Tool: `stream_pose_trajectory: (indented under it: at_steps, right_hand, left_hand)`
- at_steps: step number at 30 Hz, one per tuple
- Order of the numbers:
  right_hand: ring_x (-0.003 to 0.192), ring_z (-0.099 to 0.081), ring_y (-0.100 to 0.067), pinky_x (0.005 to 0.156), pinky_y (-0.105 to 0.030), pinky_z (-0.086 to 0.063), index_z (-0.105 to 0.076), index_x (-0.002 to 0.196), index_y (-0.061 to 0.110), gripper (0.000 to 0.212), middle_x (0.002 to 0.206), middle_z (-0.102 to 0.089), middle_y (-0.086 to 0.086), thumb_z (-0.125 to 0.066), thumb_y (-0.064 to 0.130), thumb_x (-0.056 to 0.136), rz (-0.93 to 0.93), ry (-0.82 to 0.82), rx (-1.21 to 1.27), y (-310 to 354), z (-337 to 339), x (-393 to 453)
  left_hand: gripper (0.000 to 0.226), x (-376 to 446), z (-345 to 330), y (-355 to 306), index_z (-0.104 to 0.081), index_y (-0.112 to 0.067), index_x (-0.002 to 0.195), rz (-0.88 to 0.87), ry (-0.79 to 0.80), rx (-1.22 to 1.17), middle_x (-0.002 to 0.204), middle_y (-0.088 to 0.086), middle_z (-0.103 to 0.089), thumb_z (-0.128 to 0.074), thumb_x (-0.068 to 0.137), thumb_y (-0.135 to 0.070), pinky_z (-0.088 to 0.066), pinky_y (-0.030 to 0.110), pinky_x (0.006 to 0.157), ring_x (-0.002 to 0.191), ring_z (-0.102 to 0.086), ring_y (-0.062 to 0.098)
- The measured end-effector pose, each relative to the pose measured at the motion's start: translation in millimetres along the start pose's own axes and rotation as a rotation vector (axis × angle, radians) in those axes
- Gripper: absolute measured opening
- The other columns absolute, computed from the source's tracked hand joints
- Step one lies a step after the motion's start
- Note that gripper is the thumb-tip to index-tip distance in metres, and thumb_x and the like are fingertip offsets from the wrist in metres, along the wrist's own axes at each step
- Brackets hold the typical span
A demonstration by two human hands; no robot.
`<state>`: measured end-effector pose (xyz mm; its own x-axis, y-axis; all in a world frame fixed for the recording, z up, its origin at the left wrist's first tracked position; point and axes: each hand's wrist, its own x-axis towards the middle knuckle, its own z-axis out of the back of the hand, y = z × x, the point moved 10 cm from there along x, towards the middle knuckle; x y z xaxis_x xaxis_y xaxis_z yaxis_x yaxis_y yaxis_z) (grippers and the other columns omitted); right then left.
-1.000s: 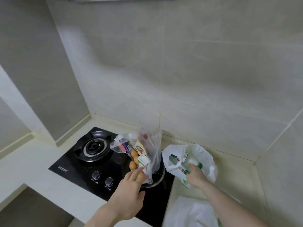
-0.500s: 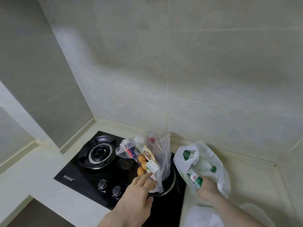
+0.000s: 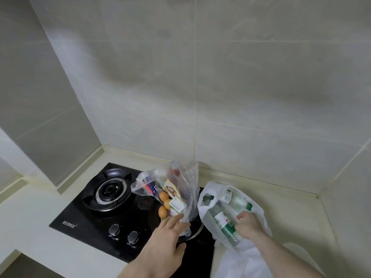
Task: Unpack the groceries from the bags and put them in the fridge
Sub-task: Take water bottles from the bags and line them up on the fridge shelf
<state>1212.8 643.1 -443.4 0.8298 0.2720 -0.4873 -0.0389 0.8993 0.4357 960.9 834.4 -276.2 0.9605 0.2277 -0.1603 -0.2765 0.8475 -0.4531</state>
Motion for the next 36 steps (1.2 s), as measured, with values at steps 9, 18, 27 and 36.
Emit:
stream_pose_trajectory:
  at_steps: [9,18,27,36]
  right_hand:
    - [0.089,-0.065,-0.023,0.079,-0.032,-0.053,-0.054,0.134,0.031,0.05,0.107,-0.068,0.002,-0.065,0.03,0.085,0.045,0.051,0.03,-14,-45,-4]
    - [0.075,-0.067,-0.017,0.065,-0.028,-0.053,-0.064,0.099,0.027,0.027,0.086,-0.07,0.006,-0.075,0.037,0.077,0.068,-0.046,0.098,2,-18,-26]
    - [0.101,-0.064,-0.013,0.087,-0.034,-0.05,-0.065,0.103,0.036,0.041,0.113,-0.065,0.01,-0.086,0.033,0.067,0.175,-0.379,0.513,12,90,-128]
    - [0.087,-0.068,-0.027,0.069,-0.042,-0.052,-0.073,0.107,0.013,0.051,0.098,-0.075,-0.013,-0.078,0.042,0.065,0.119,-0.287,1.145,-15,106,-187]
  left_hand:
    - [0.058,-5,-6,1,-0.04,-0.045,0.143,-0.012,0.001,-0.007,0.163,-0.019,-0.022,-0.052,0.088,-0.032,-0.03,0.036,0.12,0.151,-0.02,0.011]
    - [0.056,-21,8,13,-0.045,-0.043,0.142,0.007,-0.066,-0.038,0.156,-0.027,-0.027,-0.054,0.09,-0.023,-0.025,0.022,0.116,0.143,-0.027,0.006]
    - [0.056,11,2,-9,-0.049,-0.037,0.143,-0.026,-0.06,-0.246,0.149,-0.023,-0.038,-0.062,0.088,-0.038,-0.029,0.016,0.113,0.141,-0.036,0.003]
    - [0.074,28,-16,-43,-0.047,-0.038,0.142,-0.045,0.069,-0.61,0.137,-0.022,-0.054,-0.078,0.078,-0.06,-0.047,0.024,0.107,0.124,-0.055,-0.003]
